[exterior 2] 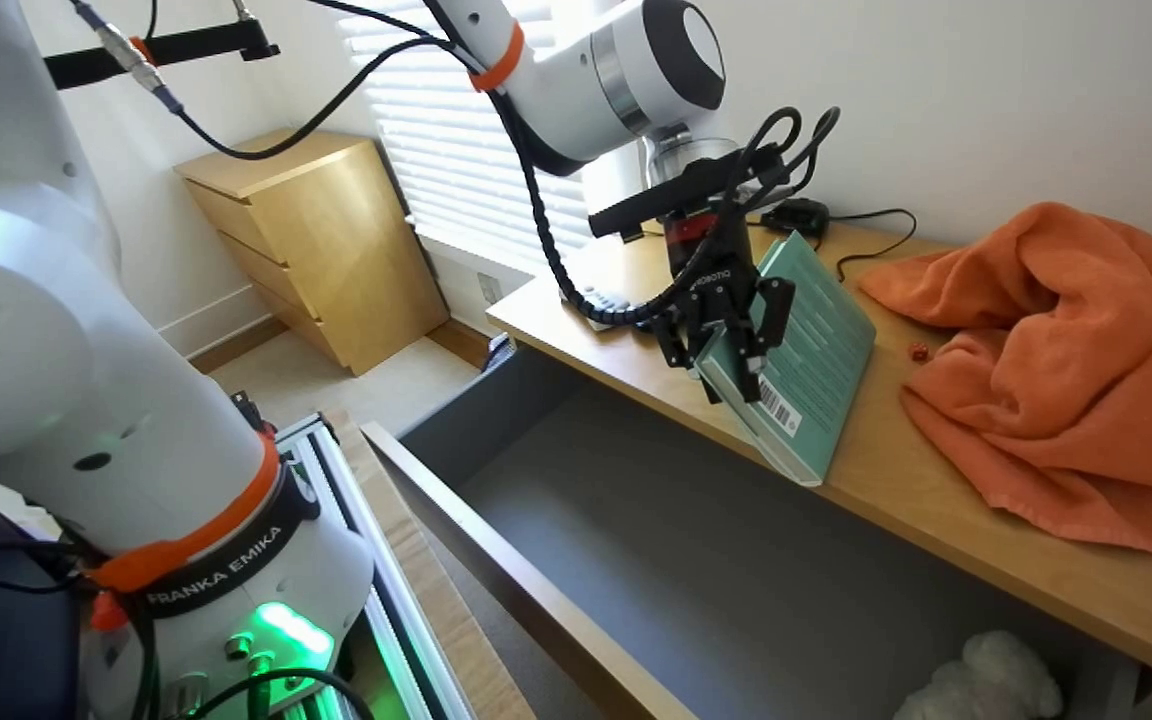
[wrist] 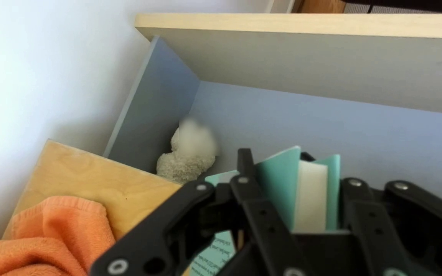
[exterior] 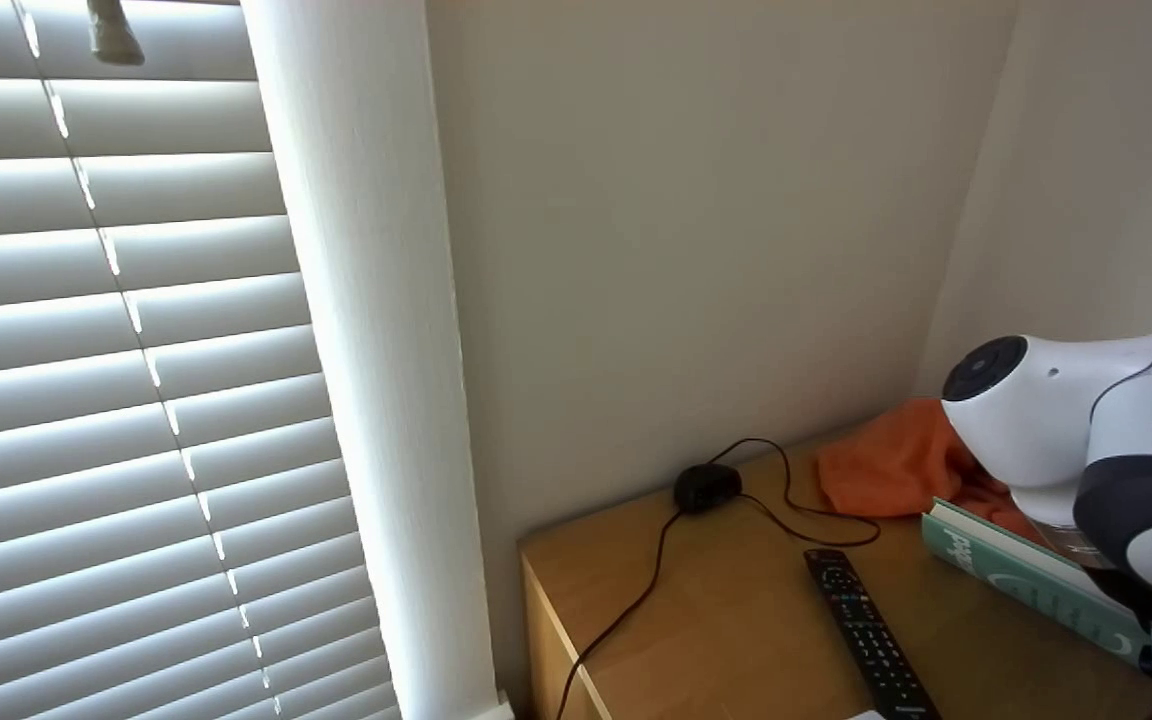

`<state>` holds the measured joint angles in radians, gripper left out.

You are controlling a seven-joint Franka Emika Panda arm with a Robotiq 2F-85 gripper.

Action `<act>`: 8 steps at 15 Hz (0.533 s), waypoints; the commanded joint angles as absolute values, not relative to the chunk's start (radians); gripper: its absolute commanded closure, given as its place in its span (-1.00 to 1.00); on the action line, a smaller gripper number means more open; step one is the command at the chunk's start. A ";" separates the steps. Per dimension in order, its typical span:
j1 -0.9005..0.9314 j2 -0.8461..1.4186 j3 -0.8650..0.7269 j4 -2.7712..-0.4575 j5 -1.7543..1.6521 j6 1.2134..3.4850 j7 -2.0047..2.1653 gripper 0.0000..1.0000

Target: Flip the light blue book on the cabinet top anticlockwise once

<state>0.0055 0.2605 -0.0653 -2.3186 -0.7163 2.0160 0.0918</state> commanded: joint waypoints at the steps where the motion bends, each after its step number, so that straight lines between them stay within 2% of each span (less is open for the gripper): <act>1: -0.015 0.317 -0.063 -2.314 -0.703 2.047 0.087 0.83; 4: -0.016 0.331 -0.062 -2.306 -0.708 2.060 0.081 0.83; 6: -0.022 0.327 -0.066 -2.299 -0.710 2.085 0.087 0.40; 7: -0.026 0.320 -0.068 -2.297 -0.712 2.101 0.093 0.47; 8: -0.033 0.312 -0.071 -2.296 -0.716 2.128 0.103 0.75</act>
